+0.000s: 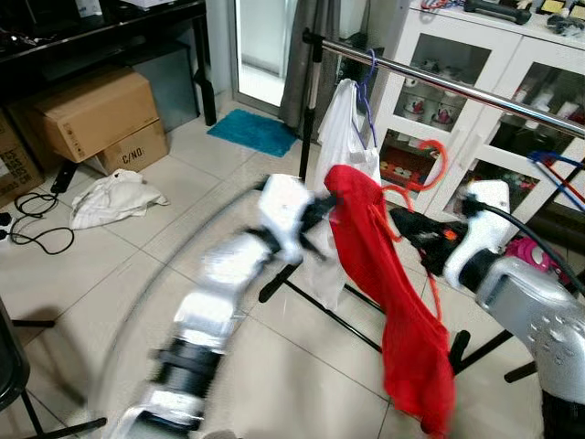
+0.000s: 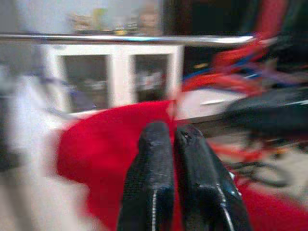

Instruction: Hang hanger

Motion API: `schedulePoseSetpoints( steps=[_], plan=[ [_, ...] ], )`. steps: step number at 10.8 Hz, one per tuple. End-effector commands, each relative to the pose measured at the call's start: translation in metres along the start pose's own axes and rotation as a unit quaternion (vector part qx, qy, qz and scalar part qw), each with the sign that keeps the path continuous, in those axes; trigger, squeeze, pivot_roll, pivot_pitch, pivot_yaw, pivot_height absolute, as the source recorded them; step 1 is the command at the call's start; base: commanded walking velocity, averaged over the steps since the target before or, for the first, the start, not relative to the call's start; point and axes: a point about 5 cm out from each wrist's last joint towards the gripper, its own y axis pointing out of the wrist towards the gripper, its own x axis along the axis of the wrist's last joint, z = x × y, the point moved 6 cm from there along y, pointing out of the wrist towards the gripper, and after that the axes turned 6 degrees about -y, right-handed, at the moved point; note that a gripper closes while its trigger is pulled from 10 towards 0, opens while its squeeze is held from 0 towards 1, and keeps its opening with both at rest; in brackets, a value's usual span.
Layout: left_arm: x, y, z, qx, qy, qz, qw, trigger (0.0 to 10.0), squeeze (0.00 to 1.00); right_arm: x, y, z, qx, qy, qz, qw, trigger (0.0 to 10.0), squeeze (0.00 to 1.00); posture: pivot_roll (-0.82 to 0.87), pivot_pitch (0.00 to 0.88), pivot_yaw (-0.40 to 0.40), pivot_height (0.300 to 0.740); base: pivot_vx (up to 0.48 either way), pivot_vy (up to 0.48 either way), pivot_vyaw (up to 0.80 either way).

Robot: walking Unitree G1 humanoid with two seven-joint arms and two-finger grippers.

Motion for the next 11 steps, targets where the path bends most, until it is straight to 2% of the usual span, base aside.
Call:
schedulePoseSetpoints(
  steps=[1,2,4,5,6,7,8,9,10,11],
  plan=[
    [0.001,0.013,-0.012,-0.024,-0.019,0.006,1.0,10.0,1.0,0.008,0.004,0.001,0.003,-0.01,-0.015,1.0,0.0,0.0,-0.03,0.0,-0.065,0.74,0.0,0.0,0.0],
    [-0.006,0.026,-0.016,-0.015,-0.01,0.028,0.999,10.0,1.0,0.011,0.011,0.005,0.014,-0.011,-0.018,1.0,0.0,0.0,-0.04,0.0,-0.058,0.74,0.0,0.0,0.0],
    [-0.009,0.036,-0.015,0.016,-0.007,0.05,0.999,10.0,1.0,0.014,0.018,0.011,0.025,-0.01,-0.023,0.999,0.0,0.0,-0.05,0.0,-0.054,0.74,0.0,0.0,0.0],
    [-0.009,0.04,-0.01,0.049,0.012,0.059,0.997,10.0,1.0,0.015,0.021,0.014,0.032,-0.008,-0.025,0.999,0.0,0.0,-0.04,0.0,-0.056,0.74,0.0,0.0,0.0],
    [-0.005,0.043,-0.019,0.055,0.045,0.058,0.996,10.0,1.0,0.014,0.022,0.013,0.032,-0.009,-0.023,0.999,0.0,0.0,-0.05,0.0,-0.059,0.74,0.0,0.0,0.0],
    [-0.002,0.04,-0.029,0.04,0.049,0.045,0.997,10.0,0.39,0.015,0.022,0.009,0.026,-0.008,-0.024,0.999,0.0,0.0,-0.05,0.0,-0.059,0.74,0.0,0.0,0.0],
    [0.001,0.031,-0.026,0.06,0.059,0.033,0.996,10.0,0.0,0.017,0.022,0.002,0.018,-0.009,-0.026,0.999,0.0,0.0,-0.05,0.0,-0.059,0.74,0.0,0.0,0.0],
    [0.0,0.024,-0.022,0.069,0.053,0.03,0.996,10.0,0.33,0.018,0.021,-0.001,0.016,-0.012,-0.026,0.999,0.0,0.0,-0.05,0.0,-0.059,0.74,0.0,0.0,0.0],
    [0.003,0.007,-0.013,0.054,0.037,0.016,0.998,10.0,1.0,0.019,0.017,-0.011,0.011,-0.018,-0.026,0.999,0.0,0.0,-0.04,0.0,-0.064,0.74,0.0,0.0,0.0],
    [0.009,-0.007,-0.004,0.039,0.047,0.006,0.998,10.0,1.0,0.021,0.011,-0.014,0.03,-0.022,-0.03,0.999,0.0,0.0,-0.04,0.0,-0.073,0.74,0.0,0.0,0.0]
  ],
)
